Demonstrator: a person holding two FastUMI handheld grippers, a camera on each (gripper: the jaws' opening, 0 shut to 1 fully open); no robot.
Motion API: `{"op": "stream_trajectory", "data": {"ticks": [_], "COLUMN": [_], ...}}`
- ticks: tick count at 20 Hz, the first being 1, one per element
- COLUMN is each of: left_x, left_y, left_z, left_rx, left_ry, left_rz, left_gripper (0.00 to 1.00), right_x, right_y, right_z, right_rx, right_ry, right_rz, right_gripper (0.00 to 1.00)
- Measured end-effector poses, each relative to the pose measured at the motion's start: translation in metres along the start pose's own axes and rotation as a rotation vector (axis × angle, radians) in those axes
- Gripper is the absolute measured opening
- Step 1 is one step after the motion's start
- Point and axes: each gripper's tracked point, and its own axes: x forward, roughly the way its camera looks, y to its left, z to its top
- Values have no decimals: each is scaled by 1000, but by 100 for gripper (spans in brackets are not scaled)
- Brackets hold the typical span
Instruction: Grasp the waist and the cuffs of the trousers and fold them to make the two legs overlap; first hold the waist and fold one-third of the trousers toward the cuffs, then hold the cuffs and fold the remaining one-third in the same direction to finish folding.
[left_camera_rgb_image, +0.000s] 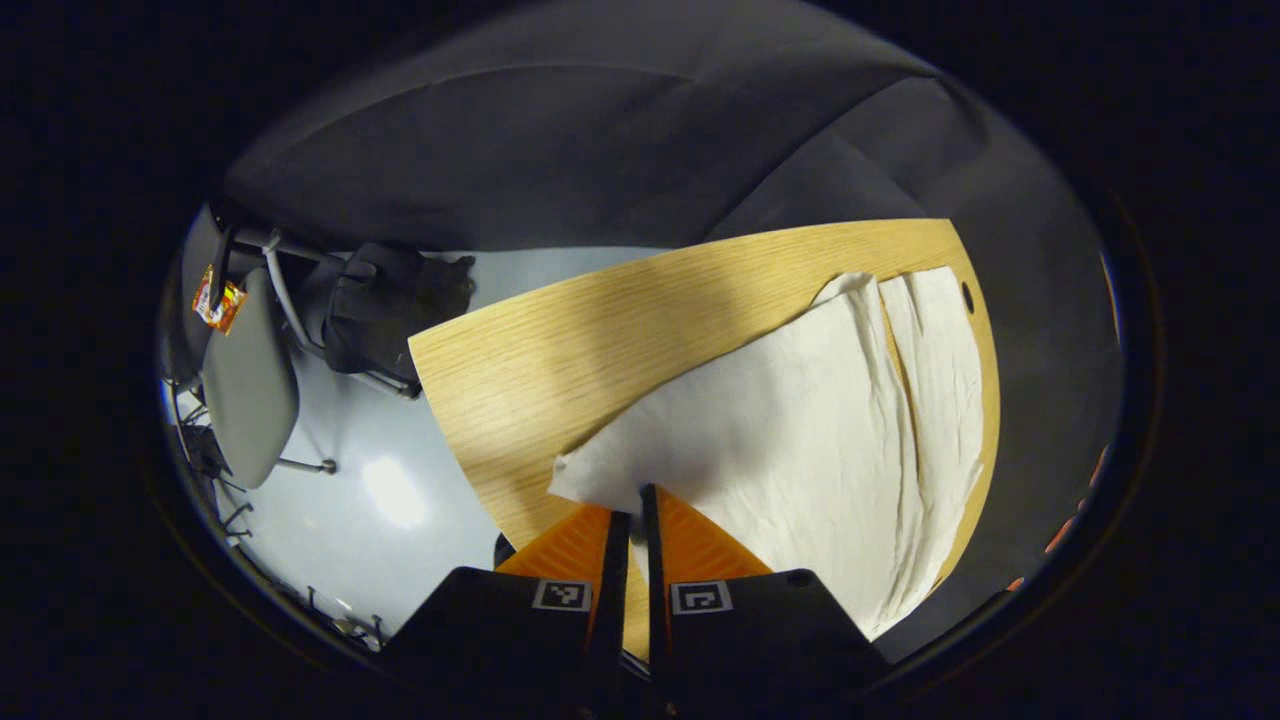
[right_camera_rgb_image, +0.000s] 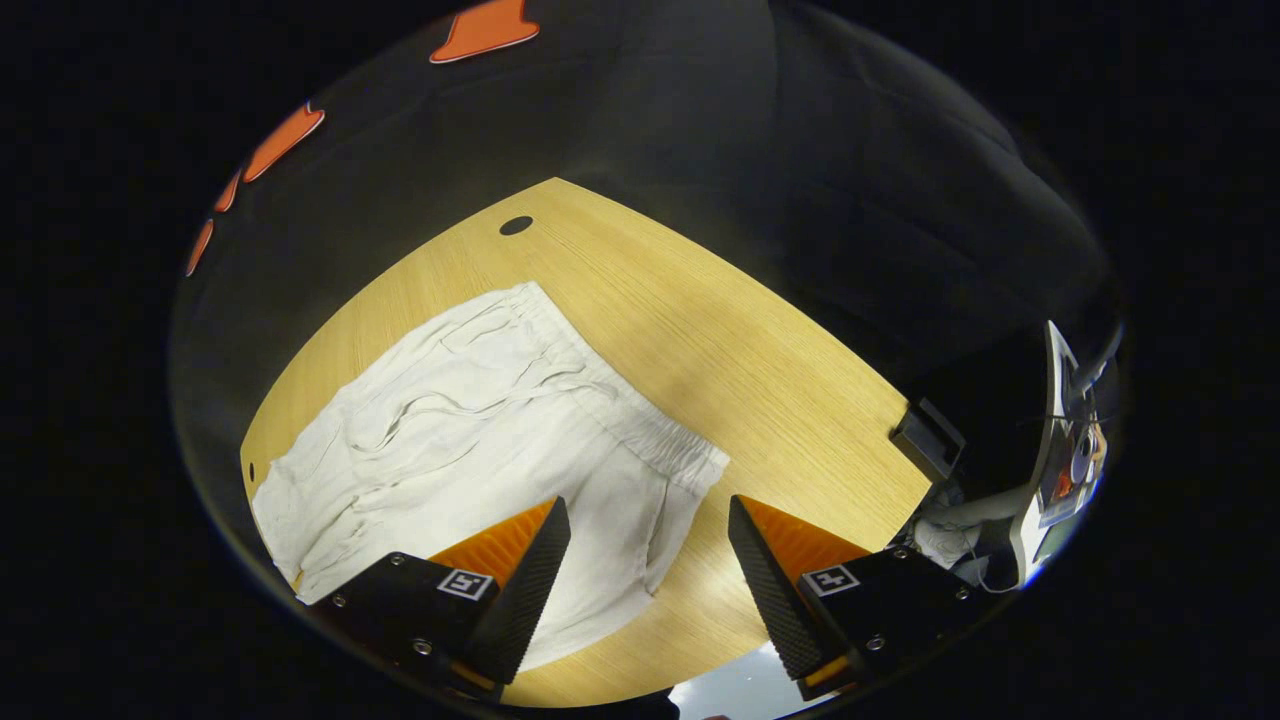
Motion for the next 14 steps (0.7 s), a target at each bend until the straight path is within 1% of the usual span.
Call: {"op": "stream_trajectory", "data": {"ticks": [1, 2, 3, 5, 6, 7, 8, 11, 14], "left_x": [4, 8, 10, 4, 19, 8, 8, 1, -9], "left_y": [-6, -3, -9, -8, -12, -8, -7, -16, -29], "left_z": [1, 4, 4, 8, 6, 4, 4, 3, 8], "left_rx": [-16, -33, -64, -100, -105, -86, -59, -26, -31], "left_ry": [2, 3, 6, 11, 0, -14, -34, -66, -92], "left_rz": [-63, -100, -154, -225, -240, -243, -231, -221, -227], "left_gripper": [15, 15, 8, 6, 6, 5, 4, 4, 4], "right_x": [1, 0, 1, 3, 6, 9, 13, 26, 42], "right_y": [-2, -3, -4, -5, -6, -8, -10, -22, -23], "right_z": [-2, -4, -5, -6, -7, -8, -9, -8, -11], "right_rx": [12, 19, 27, 37, 39, 40, 44, 83, 130], "right_ry": [-1, -1, 1, 4, 9, 20, 34, 58, 112], "right_rz": [-2, -1, -3, 8, 13, 16, 15, 15, 35], "right_gripper": [96, 96, 96, 96, 95, 96, 95, 95, 89]}}
